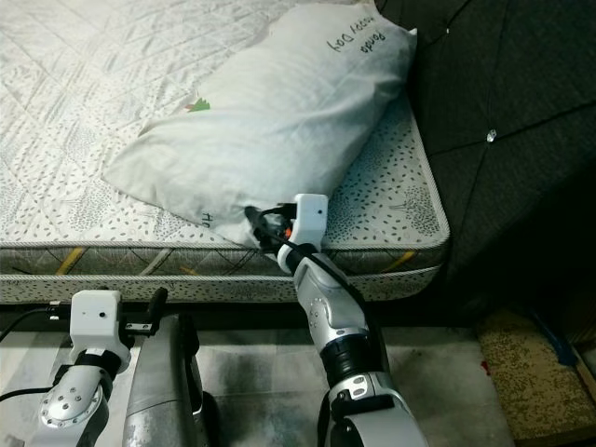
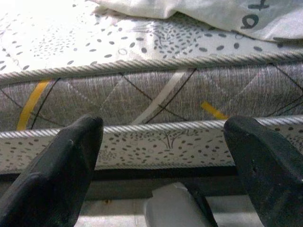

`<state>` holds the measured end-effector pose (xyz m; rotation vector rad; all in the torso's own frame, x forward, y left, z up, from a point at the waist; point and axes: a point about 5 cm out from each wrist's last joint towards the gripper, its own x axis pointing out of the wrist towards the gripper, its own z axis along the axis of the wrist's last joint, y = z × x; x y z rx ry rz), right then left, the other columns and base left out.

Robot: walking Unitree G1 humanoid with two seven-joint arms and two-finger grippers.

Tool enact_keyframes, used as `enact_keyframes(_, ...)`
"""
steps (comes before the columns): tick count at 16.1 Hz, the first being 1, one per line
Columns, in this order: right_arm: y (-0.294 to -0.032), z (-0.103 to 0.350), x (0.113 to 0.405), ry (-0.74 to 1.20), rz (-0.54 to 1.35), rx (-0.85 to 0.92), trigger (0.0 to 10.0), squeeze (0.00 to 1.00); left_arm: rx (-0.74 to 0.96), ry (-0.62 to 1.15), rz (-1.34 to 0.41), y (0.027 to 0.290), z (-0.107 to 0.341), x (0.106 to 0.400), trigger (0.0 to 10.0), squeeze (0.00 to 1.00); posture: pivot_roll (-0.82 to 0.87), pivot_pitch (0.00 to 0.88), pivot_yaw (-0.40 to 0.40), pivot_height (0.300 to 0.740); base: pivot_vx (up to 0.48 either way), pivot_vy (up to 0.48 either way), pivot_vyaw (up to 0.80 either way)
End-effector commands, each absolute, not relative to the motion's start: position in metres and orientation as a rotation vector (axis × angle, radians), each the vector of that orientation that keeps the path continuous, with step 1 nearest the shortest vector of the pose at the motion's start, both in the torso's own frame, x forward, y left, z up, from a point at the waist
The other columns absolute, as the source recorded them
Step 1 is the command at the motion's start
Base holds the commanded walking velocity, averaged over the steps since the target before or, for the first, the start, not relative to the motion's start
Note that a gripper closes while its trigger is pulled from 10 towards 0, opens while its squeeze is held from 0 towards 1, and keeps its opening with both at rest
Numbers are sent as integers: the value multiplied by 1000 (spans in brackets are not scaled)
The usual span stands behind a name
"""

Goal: Clean up the room

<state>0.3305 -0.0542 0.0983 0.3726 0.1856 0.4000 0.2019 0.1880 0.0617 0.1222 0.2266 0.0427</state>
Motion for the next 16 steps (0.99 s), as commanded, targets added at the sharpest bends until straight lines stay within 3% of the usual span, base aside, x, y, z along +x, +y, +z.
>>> enact_keyframes(1,-38,117,338,129,401,436,0,0,125,235,54,189,61,201,10000,0,89,165,-14,514,0,0,0)
enact_keyframes(10,-71,114,353,104,301,442,0,0,104,208,45,181,60,219,10000,0,70,118,-18,514,0,0,0)
enact_keyframes(12,-92,128,366,36,221,367,0,0,99,197,49,180,61,223,10000,0,69,108,-21,514,0,0,0)
enact_keyframes(16,-175,191,399,-147,-30,285,0,0,92,183,56,178,60,229,10000,0,62,81,-24,514,0,0,0)
